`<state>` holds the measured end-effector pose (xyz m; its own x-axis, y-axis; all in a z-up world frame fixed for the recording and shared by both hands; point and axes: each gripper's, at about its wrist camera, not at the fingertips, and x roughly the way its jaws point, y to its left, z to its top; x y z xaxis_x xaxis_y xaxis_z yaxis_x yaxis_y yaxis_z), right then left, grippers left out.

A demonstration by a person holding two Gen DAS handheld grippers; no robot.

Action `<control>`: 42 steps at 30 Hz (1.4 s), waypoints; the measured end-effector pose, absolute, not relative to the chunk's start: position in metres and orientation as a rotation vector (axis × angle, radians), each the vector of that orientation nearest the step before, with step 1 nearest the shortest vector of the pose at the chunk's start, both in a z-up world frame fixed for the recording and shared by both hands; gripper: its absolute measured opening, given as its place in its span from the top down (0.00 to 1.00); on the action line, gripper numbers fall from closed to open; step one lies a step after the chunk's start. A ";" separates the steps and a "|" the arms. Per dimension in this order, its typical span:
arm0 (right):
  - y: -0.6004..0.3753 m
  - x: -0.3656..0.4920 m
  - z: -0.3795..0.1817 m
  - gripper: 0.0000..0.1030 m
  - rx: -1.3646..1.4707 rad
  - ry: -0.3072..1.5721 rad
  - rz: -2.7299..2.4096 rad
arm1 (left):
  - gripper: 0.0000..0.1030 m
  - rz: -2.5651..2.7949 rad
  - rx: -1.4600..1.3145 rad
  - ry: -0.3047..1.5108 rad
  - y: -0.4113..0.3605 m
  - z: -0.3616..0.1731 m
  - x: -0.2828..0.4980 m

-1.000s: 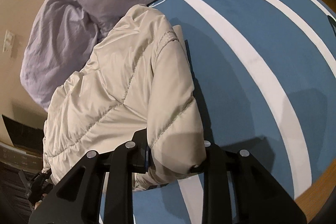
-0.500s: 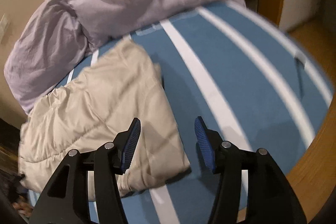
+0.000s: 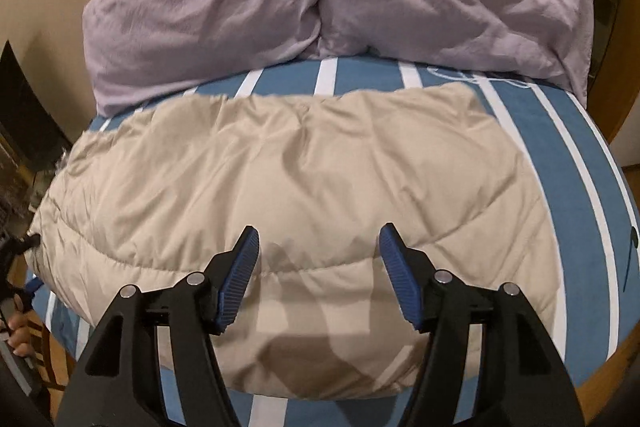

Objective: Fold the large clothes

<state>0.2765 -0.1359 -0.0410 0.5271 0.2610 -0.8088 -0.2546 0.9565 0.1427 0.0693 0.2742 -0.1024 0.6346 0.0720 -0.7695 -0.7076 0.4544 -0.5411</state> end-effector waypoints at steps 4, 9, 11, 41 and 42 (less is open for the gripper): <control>-0.134 0.273 -0.052 0.36 -0.020 0.971 0.292 | 0.14 0.495 -1.004 0.725 0.265 -0.104 0.069; -0.129 0.271 -0.066 0.32 -0.045 0.992 0.285 | 0.13 0.495 -1.003 0.768 0.259 -0.117 0.081; -0.127 0.271 -0.068 0.31 -0.056 0.992 0.286 | 0.13 0.505 -1.009 0.775 0.260 -0.121 0.085; -0.121 0.268 -0.099 0.28 -0.181 0.963 0.292 | 0.73 0.132 -0.867 0.581 0.182 0.012 0.148; -0.122 0.268 -0.099 0.27 -0.181 0.963 0.295 | 0.73 0.103 -0.852 0.576 0.173 0.019 0.151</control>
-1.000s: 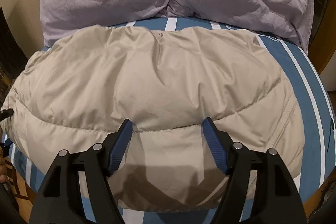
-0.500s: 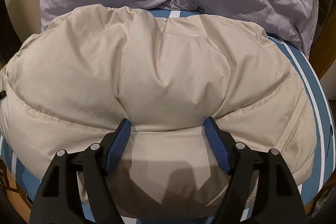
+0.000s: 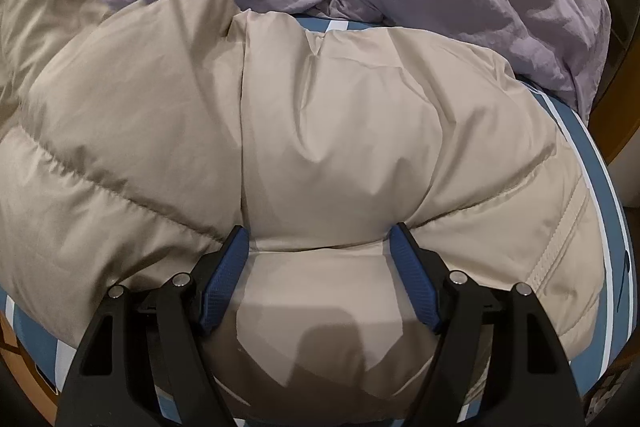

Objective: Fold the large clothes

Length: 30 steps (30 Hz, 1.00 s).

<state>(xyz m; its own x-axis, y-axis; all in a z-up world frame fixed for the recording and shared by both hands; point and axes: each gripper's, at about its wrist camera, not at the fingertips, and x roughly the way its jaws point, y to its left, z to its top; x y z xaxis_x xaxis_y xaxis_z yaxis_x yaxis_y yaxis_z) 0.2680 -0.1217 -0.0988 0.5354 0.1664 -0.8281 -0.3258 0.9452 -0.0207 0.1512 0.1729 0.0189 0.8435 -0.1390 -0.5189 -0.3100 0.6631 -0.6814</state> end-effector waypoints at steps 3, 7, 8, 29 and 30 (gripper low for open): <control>-0.122 0.268 -0.099 0.27 -0.179 0.963 0.300 | 0.73 0.027 -0.812 0.572 0.146 0.036 0.162; -0.123 0.267 -0.099 0.27 -0.179 0.961 0.307 | 0.73 -0.076 -0.757 0.589 0.106 0.051 0.181; -0.124 0.267 -0.099 0.27 -0.178 0.961 0.311 | 0.73 -0.098 -0.744 0.597 0.095 0.053 0.186; -0.251 0.254 -0.073 0.28 -0.038 0.871 0.147 | 0.72 -0.362 -0.479 0.841 -0.071 0.025 0.262; -0.261 0.254 -0.074 0.28 -0.026 0.874 0.125 | 0.71 -0.369 -0.460 0.856 -0.079 0.022 0.265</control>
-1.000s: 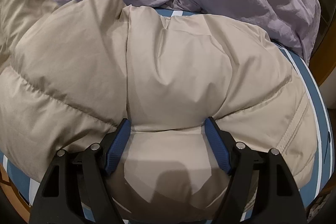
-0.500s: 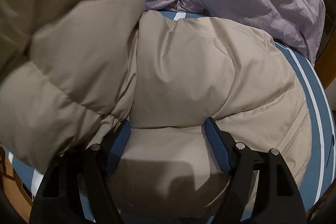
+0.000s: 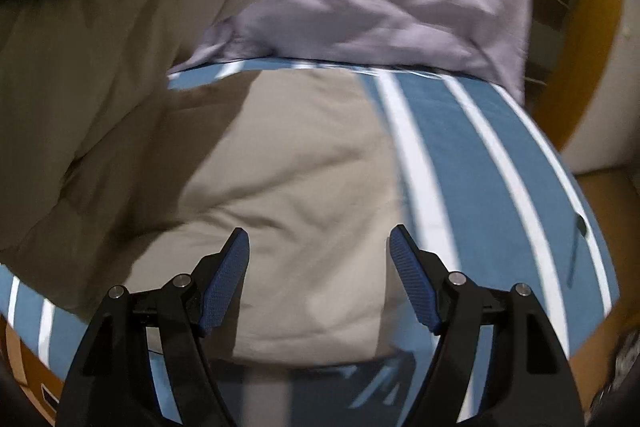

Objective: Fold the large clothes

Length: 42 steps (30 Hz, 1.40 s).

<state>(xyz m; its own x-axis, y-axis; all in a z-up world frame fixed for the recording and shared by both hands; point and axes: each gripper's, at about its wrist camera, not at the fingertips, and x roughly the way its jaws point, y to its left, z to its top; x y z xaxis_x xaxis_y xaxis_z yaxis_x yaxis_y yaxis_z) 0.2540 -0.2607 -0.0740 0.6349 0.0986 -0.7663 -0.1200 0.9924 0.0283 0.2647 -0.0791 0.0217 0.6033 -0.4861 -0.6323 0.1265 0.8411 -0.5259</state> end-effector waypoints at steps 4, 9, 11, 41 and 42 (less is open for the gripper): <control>-0.288 0.253 -0.078 0.28 0.005 0.881 0.057 | 0.70 -0.387 -0.388 0.913 -0.109 0.005 0.271; -0.315 0.248 -0.079 0.28 0.041 0.882 -0.008 | 0.69 -0.409 -0.287 0.980 -0.144 -0.013 0.278; -0.325 0.244 -0.080 0.28 0.059 0.885 -0.036 | 0.67 -0.416 -0.241 0.993 -0.156 -0.017 0.277; -0.339 0.249 -0.049 0.28 0.142 0.831 -0.042 | 0.22 -0.091 -0.122 0.862 -0.063 0.050 0.269; -0.339 0.249 -0.049 0.28 0.143 0.830 -0.042 | 0.22 -0.072 -0.121 0.865 -0.058 0.048 0.268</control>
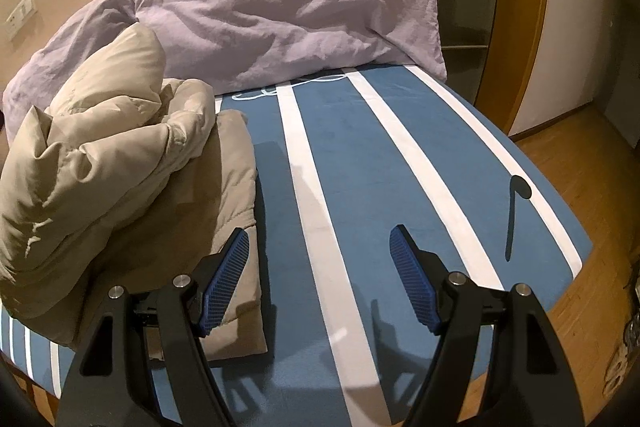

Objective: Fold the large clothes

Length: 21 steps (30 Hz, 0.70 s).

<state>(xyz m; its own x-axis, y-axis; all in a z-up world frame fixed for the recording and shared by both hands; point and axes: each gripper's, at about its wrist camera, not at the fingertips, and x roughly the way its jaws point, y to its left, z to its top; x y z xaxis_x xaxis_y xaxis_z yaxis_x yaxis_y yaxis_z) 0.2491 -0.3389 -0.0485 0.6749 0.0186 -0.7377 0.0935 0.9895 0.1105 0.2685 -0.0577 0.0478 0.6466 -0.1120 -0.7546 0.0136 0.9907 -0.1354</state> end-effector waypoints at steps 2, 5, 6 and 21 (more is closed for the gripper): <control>-0.341 0.250 -0.047 0.28 0.150 0.826 -0.042 | 0.22 -0.024 -0.116 0.873 -0.047 0.043 0.272; -0.344 0.250 -0.043 0.28 0.166 0.820 -0.045 | 0.22 0.045 -0.114 0.892 -0.032 0.032 0.277; -0.345 0.251 -0.042 0.28 0.170 0.819 -0.046 | 0.22 0.062 -0.120 0.903 -0.027 0.027 0.279; -0.349 0.261 0.015 0.31 0.251 0.708 0.040 | 0.22 0.032 -0.077 0.954 -0.066 -0.021 0.290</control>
<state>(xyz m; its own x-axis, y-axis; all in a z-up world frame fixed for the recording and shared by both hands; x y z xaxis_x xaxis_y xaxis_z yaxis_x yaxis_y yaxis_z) 0.2615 -0.3487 0.0145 0.7600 0.1206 -0.6386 0.0487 0.9693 0.2411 0.2901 -0.0659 -0.0212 0.5784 -0.0068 -0.8157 -0.0616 0.9968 -0.0519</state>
